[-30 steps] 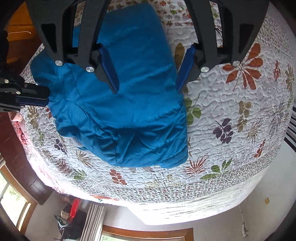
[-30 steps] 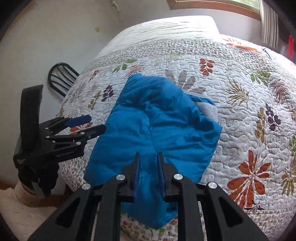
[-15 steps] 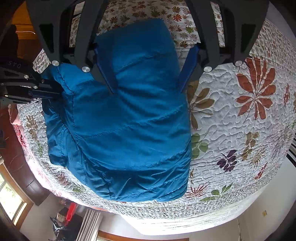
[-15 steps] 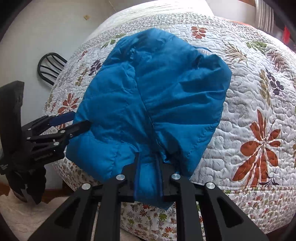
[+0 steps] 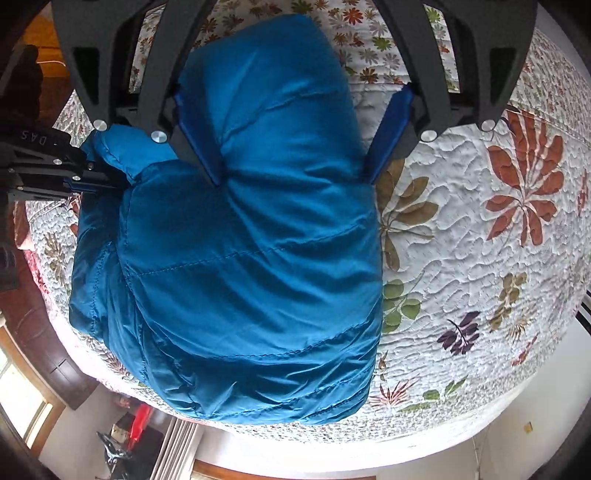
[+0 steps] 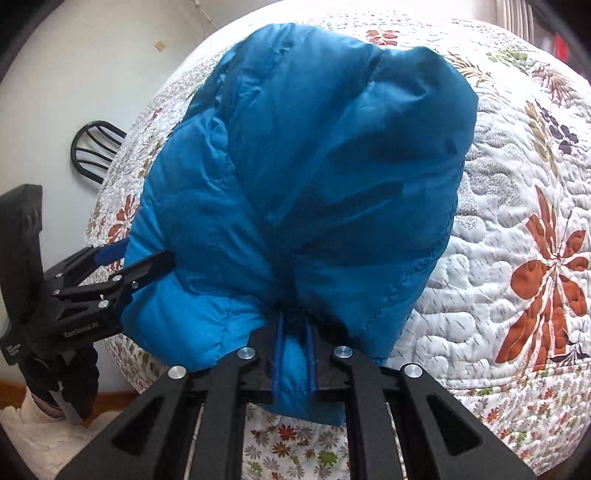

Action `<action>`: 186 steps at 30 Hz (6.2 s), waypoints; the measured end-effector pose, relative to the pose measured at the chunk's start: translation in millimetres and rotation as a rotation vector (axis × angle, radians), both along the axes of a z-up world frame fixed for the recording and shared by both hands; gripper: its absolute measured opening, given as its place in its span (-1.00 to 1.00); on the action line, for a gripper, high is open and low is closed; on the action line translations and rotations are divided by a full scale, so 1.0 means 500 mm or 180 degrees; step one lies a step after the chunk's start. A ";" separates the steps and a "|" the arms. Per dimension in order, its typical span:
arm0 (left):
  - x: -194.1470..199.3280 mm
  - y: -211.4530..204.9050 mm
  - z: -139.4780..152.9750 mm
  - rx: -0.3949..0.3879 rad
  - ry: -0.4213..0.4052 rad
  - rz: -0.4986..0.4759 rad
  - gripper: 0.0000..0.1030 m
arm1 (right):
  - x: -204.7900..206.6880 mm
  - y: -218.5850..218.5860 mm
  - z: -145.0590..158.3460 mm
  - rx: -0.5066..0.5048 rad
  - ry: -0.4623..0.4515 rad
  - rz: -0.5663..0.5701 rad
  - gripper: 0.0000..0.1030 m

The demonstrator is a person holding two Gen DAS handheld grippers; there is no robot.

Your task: Fold large clothes

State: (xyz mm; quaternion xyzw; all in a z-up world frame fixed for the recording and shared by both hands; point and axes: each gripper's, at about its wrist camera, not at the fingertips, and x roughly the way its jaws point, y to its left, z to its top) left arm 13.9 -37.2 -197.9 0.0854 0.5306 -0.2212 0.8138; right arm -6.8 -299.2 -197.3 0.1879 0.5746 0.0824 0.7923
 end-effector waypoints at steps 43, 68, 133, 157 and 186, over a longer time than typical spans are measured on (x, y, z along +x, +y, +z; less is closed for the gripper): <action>0.076 0.081 0.117 -0.0242 -0.0018 0.0153 0.61 | -0.009 -0.175 0.045 0.1362 -0.0335 -0.0546 0.69; 0.210 0.071 -0.059 -0.1641 0.1256 -0.0148 0.78 | 0.066 -0.193 -0.101 0.1971 -0.0127 -0.0412 0.94; 0.482 0.200 0.005 -0.2224 0.0433 0.0421 0.19 | 0.716 0.126 0.062 0.1696 -0.0412 0.0632 -0.08; 0.487 0.295 -0.031 -0.1955 0.0506 0.0743 0.64 | 0.612 0.080 0.032 0.1405 -0.0397 0.0554 0.44; 0.352 0.262 0.064 -0.1007 0.0226 0.0979 0.75 | 0.438 0.078 0.111 0.0225 -0.0452 0.0257 0.90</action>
